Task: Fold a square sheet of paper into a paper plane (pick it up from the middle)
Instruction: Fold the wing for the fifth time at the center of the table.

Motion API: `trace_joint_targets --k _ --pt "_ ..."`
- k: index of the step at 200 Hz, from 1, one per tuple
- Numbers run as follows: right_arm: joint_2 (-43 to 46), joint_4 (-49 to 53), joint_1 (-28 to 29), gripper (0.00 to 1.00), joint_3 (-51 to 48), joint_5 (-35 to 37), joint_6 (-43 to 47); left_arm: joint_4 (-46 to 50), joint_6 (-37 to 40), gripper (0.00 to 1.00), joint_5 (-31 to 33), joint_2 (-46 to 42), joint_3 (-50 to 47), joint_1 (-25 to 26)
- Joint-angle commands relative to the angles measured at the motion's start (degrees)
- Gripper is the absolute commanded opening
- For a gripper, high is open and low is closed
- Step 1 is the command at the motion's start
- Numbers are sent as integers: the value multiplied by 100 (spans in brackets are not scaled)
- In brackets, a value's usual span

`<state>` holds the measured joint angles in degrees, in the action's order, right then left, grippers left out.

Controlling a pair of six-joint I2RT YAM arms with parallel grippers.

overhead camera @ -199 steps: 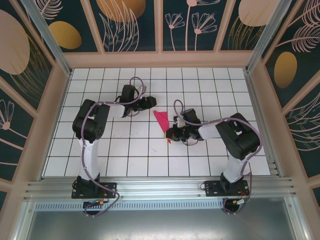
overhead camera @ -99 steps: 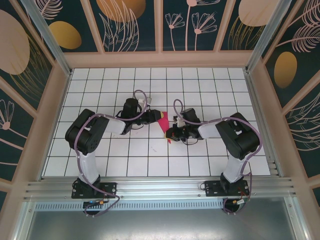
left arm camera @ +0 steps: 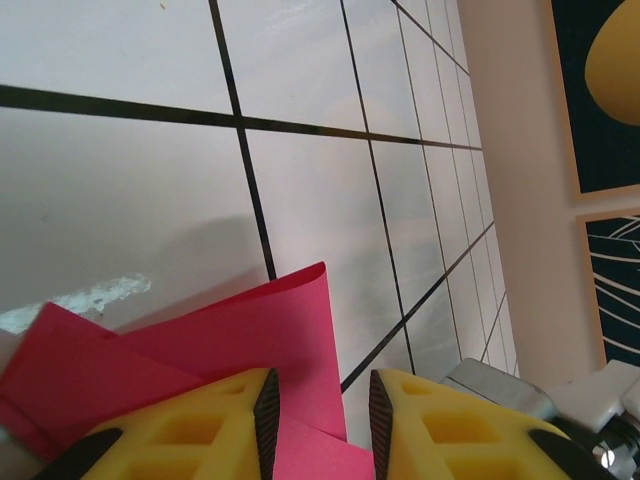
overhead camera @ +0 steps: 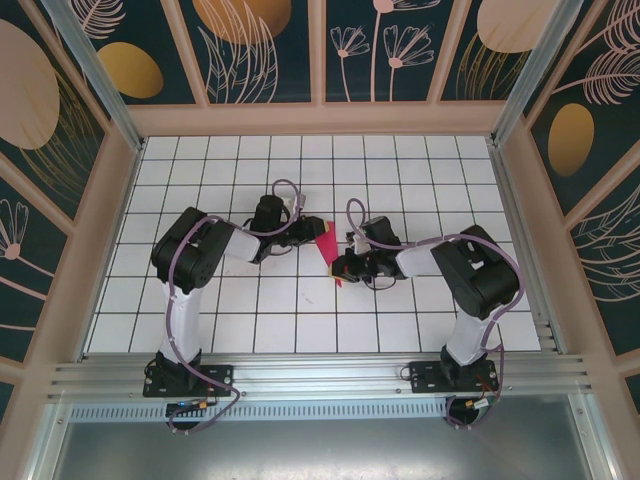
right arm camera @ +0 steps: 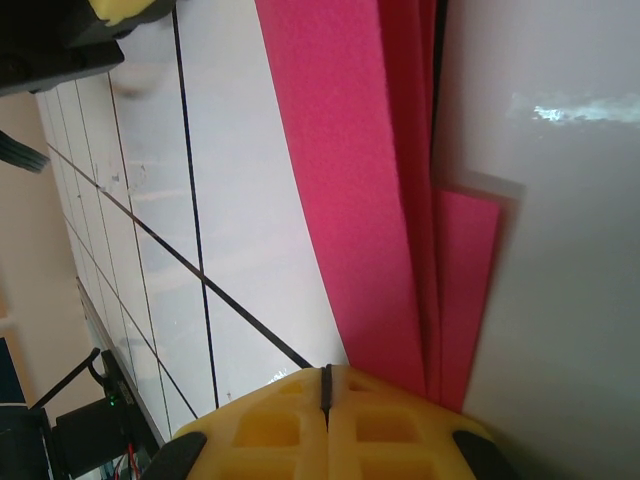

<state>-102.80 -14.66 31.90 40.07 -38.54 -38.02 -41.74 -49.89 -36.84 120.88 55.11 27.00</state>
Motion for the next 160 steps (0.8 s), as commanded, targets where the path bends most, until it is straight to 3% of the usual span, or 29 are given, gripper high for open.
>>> trace_joint_targets --k 1,61,111,136,160 --pt "-356 1083 -23 0 -376 663 172 249 240 33 369 164 249 -266" --pt "-277 1095 -23 0 -369 654 187 946 612 35 372 394 765 -607" --pt "599 1263 -3 0 215 501 289 1531 788 38 505 -332 828 -679" --pt "1484 1549 -25 23 477 849 398 1506 693 42 633 -1007 251 -679" --pt "1875 1888 -280 35 495 1557 513 1208 366 45 637 -1589 -540 -616"
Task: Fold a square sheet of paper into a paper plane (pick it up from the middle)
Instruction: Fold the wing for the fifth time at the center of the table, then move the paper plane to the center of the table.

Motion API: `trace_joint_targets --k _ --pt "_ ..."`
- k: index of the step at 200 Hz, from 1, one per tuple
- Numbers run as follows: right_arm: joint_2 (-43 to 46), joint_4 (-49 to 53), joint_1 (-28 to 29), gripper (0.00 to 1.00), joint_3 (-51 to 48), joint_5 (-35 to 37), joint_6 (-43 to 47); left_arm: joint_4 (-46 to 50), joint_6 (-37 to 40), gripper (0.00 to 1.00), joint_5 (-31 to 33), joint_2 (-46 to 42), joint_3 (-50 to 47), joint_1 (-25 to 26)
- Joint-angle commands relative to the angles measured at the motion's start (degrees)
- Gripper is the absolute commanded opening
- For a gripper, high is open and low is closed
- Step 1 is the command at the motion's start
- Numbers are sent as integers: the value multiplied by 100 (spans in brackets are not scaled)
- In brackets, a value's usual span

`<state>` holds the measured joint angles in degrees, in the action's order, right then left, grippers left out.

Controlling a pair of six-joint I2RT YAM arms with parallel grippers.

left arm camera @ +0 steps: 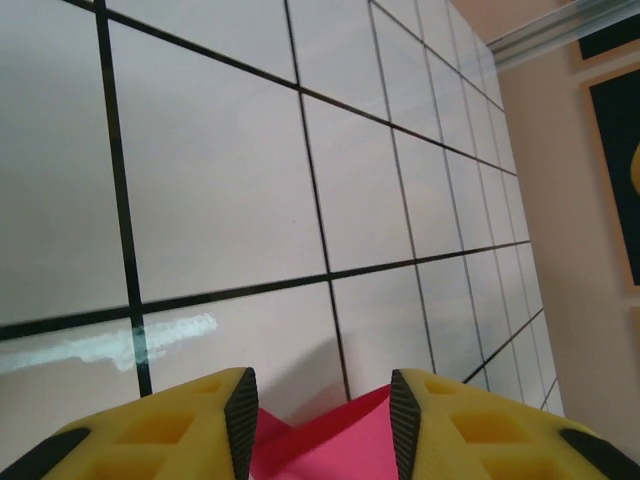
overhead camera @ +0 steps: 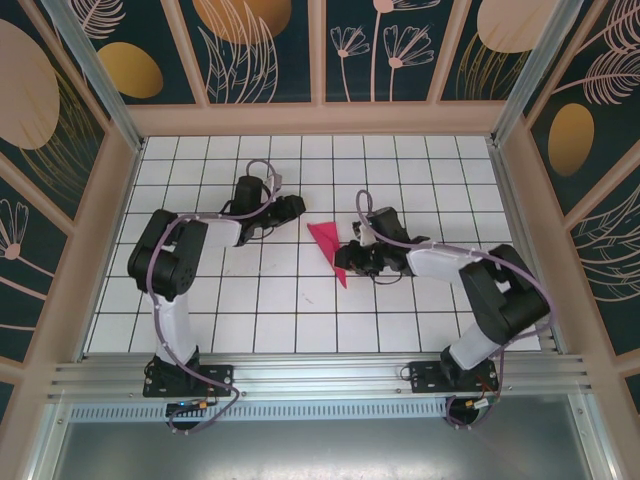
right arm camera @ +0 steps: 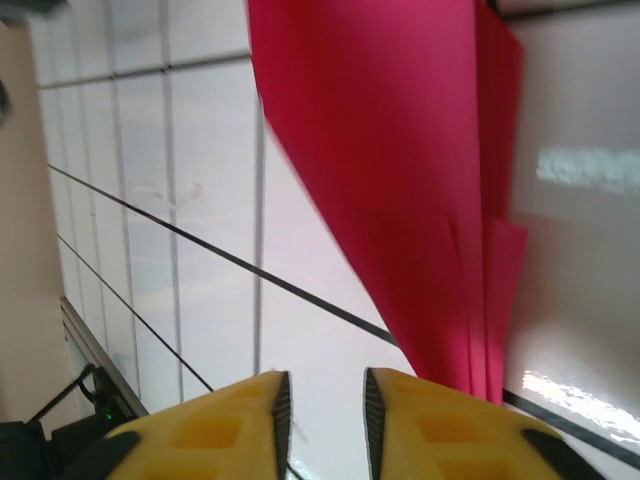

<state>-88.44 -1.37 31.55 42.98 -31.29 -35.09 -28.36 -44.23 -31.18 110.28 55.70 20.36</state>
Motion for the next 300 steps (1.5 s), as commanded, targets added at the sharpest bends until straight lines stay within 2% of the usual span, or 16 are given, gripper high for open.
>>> trace_joint_targets --k 1,33,61,90,141,190,204,248,264,300 --pt "440 572 -254 35 203 859 226 -128 -205 45 78 -549 -624 57" --pt "6 508 -551 37 234 960 374 -439 -610 50 177 -1015 -1364 337" --pt "-429 272 -477 38 352 643 455 -492 -741 52 269 -1132 -1680 610" --pt "-633 219 -417 39 462 414 521 -748 -913 53 210 -1130 -1957 671" --pt "-971 125 -181 40 603 251 555 -951 -1045 55 86 -1050 -1889 715" --pt "-1265 269 -53 39 881 434 624 -898 -1018 55 52 -1023 -1818 715" --pt "-1316 350 135 38 970 464 672 -895 -1010 55 47 -1035 -1817 723" --pt "-1536 969 567 30 1399 1329 738 -891 -1010 55 199 -1151 -1875 715" --pt "-1736 1488 857 28 1782 2053 773 -860 -1015 54 368 -1175 -1929 715" --pt "-2316 2490 1394 18 2654 3142 793 -705 -1006 54 944 -1742 -2155 715"
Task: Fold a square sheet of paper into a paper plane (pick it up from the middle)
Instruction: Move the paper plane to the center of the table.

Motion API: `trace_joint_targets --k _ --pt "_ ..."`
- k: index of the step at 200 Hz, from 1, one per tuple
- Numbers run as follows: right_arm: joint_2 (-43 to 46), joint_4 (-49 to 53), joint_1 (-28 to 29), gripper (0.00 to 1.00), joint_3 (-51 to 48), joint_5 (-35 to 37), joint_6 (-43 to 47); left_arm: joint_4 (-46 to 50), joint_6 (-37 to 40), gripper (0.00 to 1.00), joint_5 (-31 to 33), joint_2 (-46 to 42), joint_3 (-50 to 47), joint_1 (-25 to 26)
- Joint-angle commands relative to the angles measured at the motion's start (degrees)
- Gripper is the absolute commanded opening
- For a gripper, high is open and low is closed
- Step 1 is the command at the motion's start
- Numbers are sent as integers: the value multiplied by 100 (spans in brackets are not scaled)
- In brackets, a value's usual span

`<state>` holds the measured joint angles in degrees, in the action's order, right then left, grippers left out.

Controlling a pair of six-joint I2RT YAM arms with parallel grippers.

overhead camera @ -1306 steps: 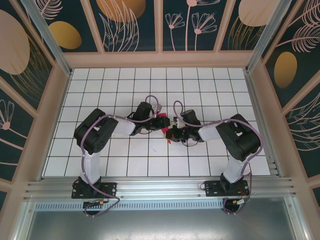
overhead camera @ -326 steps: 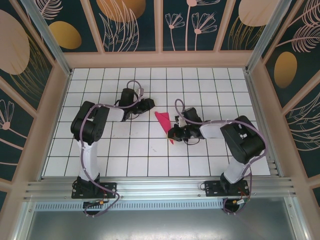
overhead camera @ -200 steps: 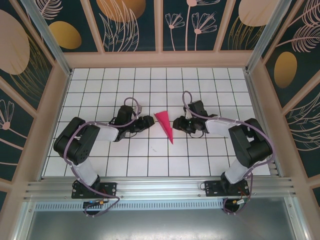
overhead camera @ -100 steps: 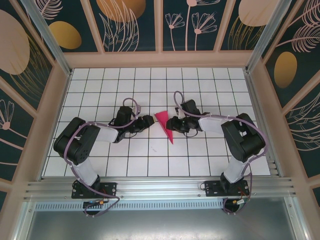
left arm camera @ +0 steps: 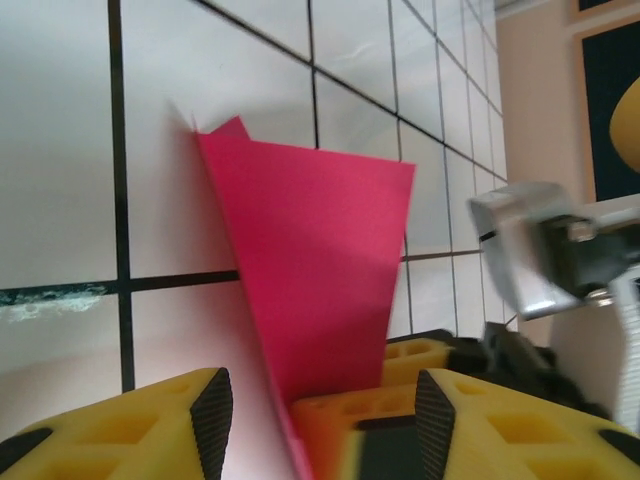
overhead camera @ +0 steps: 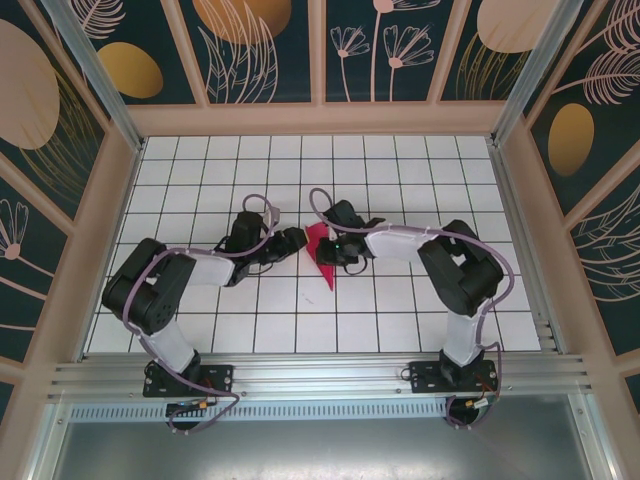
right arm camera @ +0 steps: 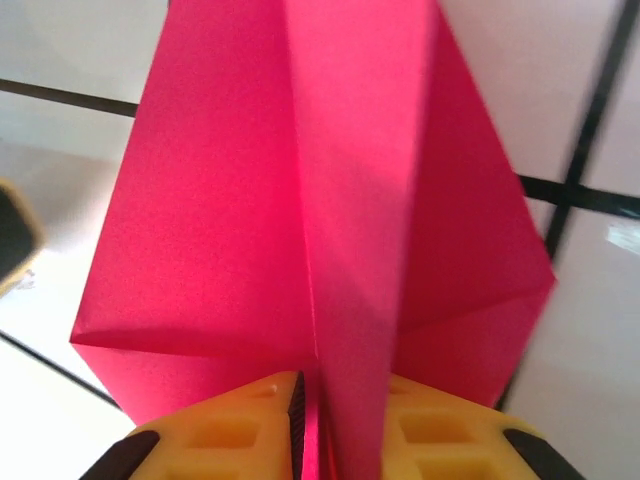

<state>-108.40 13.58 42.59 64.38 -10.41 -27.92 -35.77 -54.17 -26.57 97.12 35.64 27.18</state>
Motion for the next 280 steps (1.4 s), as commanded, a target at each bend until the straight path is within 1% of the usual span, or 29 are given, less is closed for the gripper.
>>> trace_joint_targets --k 1,11,21,40,66,87,106,124,157,211,253,271,280 --pt "-326 1014 305 18 536 1079 76 44 -13 54 511 -441 -151 33" --pt "-407 1278 425 14 771 1376 39 155 1 54 741 -607 -225 33" --pt "-430 1504 501 8 961 1633 -15 272 0 54 994 -791 -320 33" --pt "-367 1850 587 3 1253 2042 -138 429 -14 55 1464 -1166 -513 35" --pt "-214 2351 588 2 1532 2625 -298 707 37 56 1845 -1549 -623 33" --pt "-202 2472 495 3 1583 2775 -340 782 31 56 2063 -1746 -714 33" --pt "-291 2321 336 4 1483 2553 -333 772 -26 56 2296 -1927 -841 33" --pt "-408 2123 216 7 1378 2290 -303 769 -37 57 2378 -2084 -922 33" --pt "-633 2009 138 15 1319 2167 -292 869 -3 57 2425 -2208 -984 37" --pt "-837 1876 74 22 1131 2001 -319 865 -16 58 2428 -2225 -1008 33" --pt "-1014 1731 59 22 876 1812 -349 868 -13 59 2385 -2193 -980 33" --pt "-1072 1569 57 17 656 1698 -387 859 -21 59 2375 -2180 -999 33" --pt "-1100 1487 57 17 556 1647 -414 852 -28 59 2361 -2187 -1011 29"
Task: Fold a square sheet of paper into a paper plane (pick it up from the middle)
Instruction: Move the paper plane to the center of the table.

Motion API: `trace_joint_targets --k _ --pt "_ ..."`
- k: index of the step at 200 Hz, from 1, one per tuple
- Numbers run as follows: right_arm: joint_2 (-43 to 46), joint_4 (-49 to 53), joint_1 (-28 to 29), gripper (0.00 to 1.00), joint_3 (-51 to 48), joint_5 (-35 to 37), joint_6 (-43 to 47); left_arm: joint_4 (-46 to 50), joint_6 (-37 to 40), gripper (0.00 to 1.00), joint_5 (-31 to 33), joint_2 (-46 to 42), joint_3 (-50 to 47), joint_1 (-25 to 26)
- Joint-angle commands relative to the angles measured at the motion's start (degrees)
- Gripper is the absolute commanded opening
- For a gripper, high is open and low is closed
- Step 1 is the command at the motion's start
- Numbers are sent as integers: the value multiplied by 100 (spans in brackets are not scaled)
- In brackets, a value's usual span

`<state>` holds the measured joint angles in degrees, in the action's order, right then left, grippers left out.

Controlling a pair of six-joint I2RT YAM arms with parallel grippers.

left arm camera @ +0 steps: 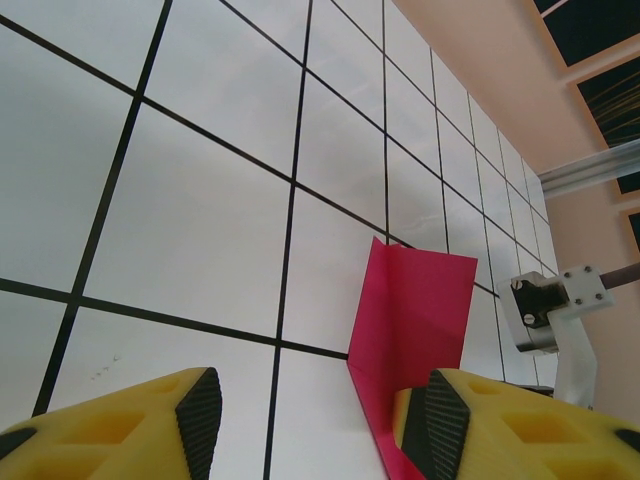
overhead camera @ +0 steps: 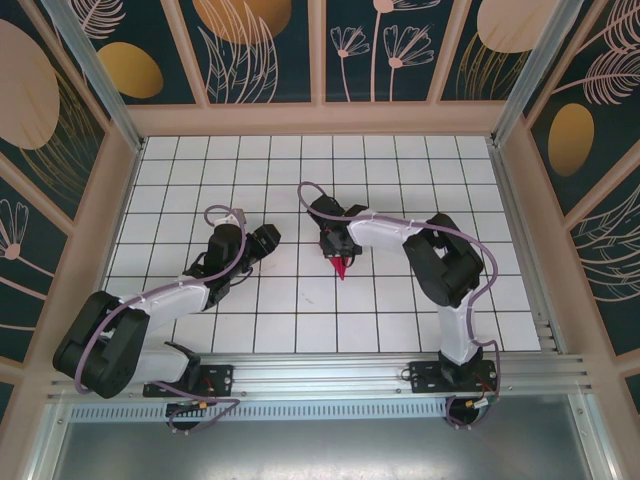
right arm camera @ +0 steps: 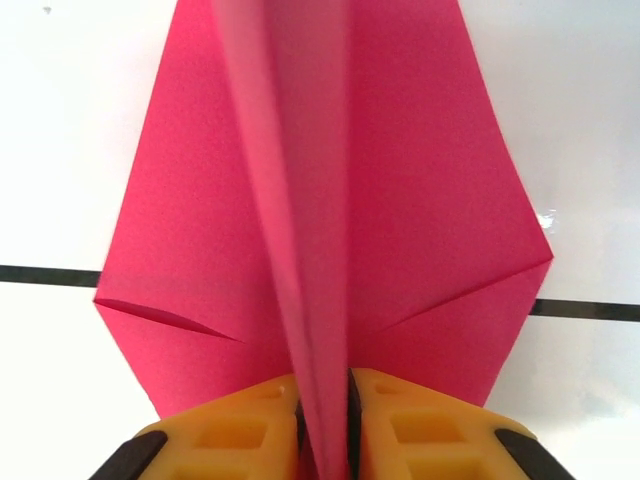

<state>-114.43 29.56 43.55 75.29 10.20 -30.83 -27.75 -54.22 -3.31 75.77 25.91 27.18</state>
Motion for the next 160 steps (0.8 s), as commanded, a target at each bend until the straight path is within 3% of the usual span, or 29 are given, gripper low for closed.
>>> trace_joint_targets --k 1,74,160 --pt "-494 -114 -40 17 -543 -414 -124 50 -26 59 38 -48 -40 31" --pt "-406 113 -27 13 -297 -231 -120 17 21 60 -36 0 47 33" --pt "247 606 -31 29 444 -12 33 274 279 60 127 -272 96 33"
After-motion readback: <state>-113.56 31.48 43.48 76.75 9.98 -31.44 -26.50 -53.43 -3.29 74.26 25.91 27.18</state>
